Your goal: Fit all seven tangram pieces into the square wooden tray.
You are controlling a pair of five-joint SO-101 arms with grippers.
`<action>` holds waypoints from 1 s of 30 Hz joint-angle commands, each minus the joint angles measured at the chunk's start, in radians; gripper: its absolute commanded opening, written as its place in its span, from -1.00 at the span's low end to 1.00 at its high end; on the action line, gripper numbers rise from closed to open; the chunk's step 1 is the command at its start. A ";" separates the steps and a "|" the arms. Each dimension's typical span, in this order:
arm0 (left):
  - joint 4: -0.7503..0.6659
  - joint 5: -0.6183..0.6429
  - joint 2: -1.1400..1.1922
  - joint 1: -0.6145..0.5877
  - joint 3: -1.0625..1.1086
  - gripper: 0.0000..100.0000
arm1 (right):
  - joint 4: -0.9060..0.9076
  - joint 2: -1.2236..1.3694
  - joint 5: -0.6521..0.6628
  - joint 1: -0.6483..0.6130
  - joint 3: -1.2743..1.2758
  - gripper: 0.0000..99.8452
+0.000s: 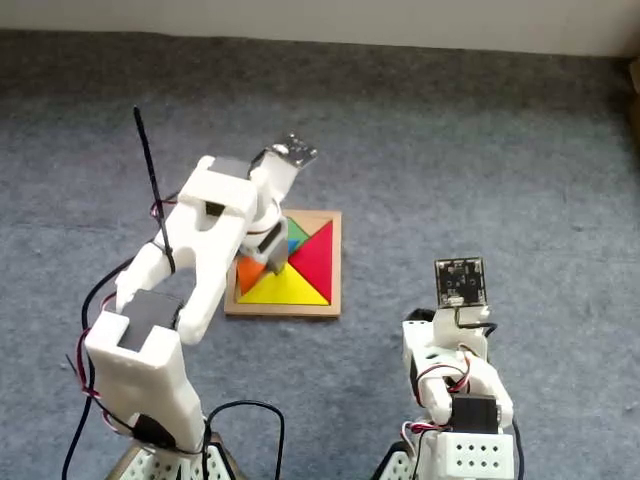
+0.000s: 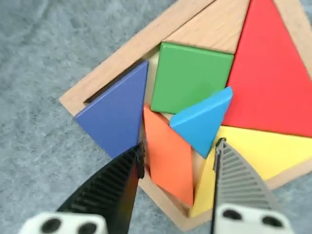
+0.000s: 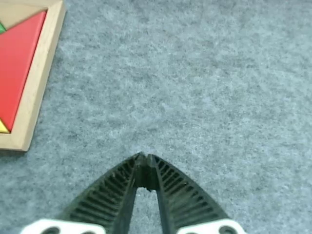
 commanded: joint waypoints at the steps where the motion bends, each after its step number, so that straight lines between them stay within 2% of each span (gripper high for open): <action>1: -0.040 0.000 -0.062 -0.047 0.041 -0.53 | -0.002 -0.015 -0.006 0.013 0.147 -0.99; 5: -0.031 -0.058 -0.067 -0.079 0.048 -0.53 | -0.002 -0.015 -0.006 0.013 0.147 -0.99; 12: 0.018 -0.064 -0.107 -0.074 0.033 -0.53 | -0.002 -0.015 -0.006 0.013 0.147 -0.99; 17: 0.066 -0.157 -0.183 -0.073 0.033 -0.53 | -0.002 -0.015 -0.006 0.013 0.147 -0.99; 23: 0.069 -0.160 -0.214 -0.077 0.033 -0.53 | -0.002 -0.015 -0.006 0.013 0.147 -0.99; 30: 0.046 -0.160 -0.124 -0.071 0.033 -0.53 | -0.002 -0.015 -0.006 0.013 0.147 -0.99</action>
